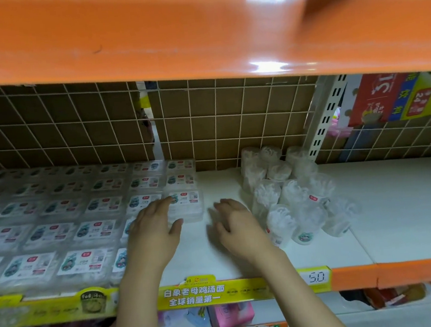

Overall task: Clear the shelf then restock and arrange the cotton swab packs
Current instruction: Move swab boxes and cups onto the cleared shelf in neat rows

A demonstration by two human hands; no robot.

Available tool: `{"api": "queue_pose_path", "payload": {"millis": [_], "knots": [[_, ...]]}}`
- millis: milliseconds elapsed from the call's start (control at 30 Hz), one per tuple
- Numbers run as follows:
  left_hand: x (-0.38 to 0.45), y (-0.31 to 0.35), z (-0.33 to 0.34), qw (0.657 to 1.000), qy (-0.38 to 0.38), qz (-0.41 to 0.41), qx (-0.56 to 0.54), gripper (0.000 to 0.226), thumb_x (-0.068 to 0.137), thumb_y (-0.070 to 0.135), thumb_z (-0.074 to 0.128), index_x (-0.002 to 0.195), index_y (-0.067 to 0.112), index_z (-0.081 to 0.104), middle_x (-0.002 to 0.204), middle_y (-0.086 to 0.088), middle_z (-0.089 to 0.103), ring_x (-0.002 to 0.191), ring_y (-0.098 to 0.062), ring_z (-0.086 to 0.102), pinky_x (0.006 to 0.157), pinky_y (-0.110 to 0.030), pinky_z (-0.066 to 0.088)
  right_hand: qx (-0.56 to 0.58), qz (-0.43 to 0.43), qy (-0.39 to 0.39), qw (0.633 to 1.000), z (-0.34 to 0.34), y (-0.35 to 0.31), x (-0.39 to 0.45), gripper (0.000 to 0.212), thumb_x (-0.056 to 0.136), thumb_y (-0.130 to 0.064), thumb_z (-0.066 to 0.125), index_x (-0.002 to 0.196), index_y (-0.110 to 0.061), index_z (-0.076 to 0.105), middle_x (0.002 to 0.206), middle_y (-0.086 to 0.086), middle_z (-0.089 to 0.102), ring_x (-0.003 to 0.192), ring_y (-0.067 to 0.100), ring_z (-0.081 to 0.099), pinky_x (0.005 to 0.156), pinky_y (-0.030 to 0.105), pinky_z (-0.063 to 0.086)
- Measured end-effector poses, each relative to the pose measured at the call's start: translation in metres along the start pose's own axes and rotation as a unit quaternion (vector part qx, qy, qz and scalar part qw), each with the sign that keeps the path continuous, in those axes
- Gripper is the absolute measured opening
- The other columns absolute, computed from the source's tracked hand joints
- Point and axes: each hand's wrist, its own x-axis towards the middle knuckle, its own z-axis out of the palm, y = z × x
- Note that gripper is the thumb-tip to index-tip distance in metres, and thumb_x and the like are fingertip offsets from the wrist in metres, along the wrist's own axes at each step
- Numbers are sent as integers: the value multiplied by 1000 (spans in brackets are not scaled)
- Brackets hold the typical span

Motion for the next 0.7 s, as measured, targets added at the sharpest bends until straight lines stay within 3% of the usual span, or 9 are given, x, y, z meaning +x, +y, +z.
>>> {"api": "queue_pose_path", "payload": {"millis": [67, 233, 333, 467, 600, 700], "knots": [[2, 6, -4, 1000, 12, 0, -3, 51, 92, 28, 56, 139, 15, 43, 141, -7, 46, 129, -29, 41, 102, -40, 36, 4, -28, 27, 999, -18, -11, -2, 43, 92, -16, 49, 134, -6, 47, 137, 10, 45, 130, 21, 36, 104, 17, 22], [2, 46, -10, 995, 82, 43, -37, 35, 91, 25, 57, 124, 13, 59, 120, -9, 64, 108, -32, 58, 87, -40, 46, -6, -46, 98, 994, -70, 1, -19, 40, 86, -27, 48, 122, -9, 58, 119, 13, 58, 113, 29, 49, 93, 32, 38], [-4, 88, -4, 991, 100, 75, -54, 42, 83, 33, 48, 114, 11, 64, 107, -11, 68, 97, -32, 63, 77, -37, 47, -13, -29, 145, 989, -106, 31, -37, 44, 83, -33, 41, 115, -10, 61, 112, 10, 61, 105, 27, 53, 84, 29, 38], [-12, 160, 19, 983, 116, 118, -82, 35, 81, 30, 46, 105, 13, 65, 94, -13, 69, 87, -33, 64, 72, -36, 49, -11, 3, 176, 984, -157, 89, -73, 43, 83, -30, 45, 118, -10, 61, 116, 11, 62, 105, 28, 56, 79, 23, 33], [-22, 256, 67, 974, 89, 173, -111, 44, 80, 38, 39, 101, 10, 66, 91, -12, 69, 83, -31, 65, 69, -37, 53, -12, 47, 200, 979, -206, 169, -124, 33, 92, -21, 56, 123, -11, 58, 120, 9, 61, 94, 29, 59, 73, 17, 27], [-40, 328, 113, 970, 44, 214, -102, 43, 84, 35, 41, 108, 11, 67, 97, -9, 69, 89, -30, 63, 78, -37, 51, -20, 106, 202, 973, -232, 233, -163, 34, 92, -22, 56, 125, -14, 57, 125, 4, 57, 93, 26, 58, 74, 17, 26]]}}
